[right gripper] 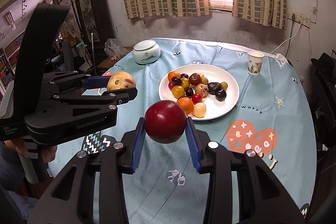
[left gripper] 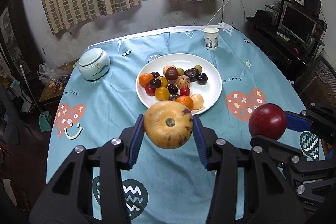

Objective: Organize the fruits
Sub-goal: 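Carry the tan fruit and red plum onto the white plate and open both tools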

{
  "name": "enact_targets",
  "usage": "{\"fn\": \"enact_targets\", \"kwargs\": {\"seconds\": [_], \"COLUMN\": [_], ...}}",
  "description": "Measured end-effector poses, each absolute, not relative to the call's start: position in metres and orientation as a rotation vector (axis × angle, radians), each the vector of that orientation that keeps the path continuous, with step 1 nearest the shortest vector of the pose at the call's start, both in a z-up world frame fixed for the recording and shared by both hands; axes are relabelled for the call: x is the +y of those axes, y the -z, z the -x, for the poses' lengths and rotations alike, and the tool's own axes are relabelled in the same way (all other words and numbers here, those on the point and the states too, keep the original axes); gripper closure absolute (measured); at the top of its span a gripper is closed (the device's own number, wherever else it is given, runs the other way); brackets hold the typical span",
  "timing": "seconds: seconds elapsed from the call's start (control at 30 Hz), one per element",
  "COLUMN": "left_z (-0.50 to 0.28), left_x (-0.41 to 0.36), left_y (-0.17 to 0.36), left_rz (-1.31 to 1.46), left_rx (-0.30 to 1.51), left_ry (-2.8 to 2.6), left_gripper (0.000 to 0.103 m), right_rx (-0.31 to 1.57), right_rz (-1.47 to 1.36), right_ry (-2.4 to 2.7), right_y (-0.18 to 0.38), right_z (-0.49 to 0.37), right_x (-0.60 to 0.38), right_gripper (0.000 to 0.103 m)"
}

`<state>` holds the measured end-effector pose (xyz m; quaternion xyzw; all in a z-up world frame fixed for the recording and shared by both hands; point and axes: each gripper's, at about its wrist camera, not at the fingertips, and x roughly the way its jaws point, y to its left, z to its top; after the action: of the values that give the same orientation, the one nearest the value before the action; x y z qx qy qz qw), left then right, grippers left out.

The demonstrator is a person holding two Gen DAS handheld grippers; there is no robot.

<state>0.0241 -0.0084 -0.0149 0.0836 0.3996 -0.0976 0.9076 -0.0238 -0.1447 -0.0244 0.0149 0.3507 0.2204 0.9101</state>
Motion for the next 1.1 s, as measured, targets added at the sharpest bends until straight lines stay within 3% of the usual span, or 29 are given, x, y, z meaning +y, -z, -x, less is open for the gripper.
{"fn": "enact_targets", "kwargs": {"seconds": [0.4, 0.73, 1.1], "left_z": [-0.075, -0.095, -0.161], "left_x": [-0.014, -0.014, -0.033], "left_y": [0.034, 0.093, 0.063], "left_rz": [-0.178, -0.168, -0.198], "left_rx": [0.882, 1.025, 0.918], "left_ry": [0.189, 0.209, 0.204], "left_gripper": [0.057, 0.057, 0.056], "right_rx": [0.766, 0.942, 0.829], "right_rz": [-0.043, -0.048, -0.043], "right_ry": [-0.441, -0.444, -0.425], "right_y": [0.039, 0.102, 0.065], "right_z": [-0.017, -0.042, -0.114], "right_x": [-0.152, -0.146, -0.157], "right_gripper": [0.064, 0.064, 0.064]}}
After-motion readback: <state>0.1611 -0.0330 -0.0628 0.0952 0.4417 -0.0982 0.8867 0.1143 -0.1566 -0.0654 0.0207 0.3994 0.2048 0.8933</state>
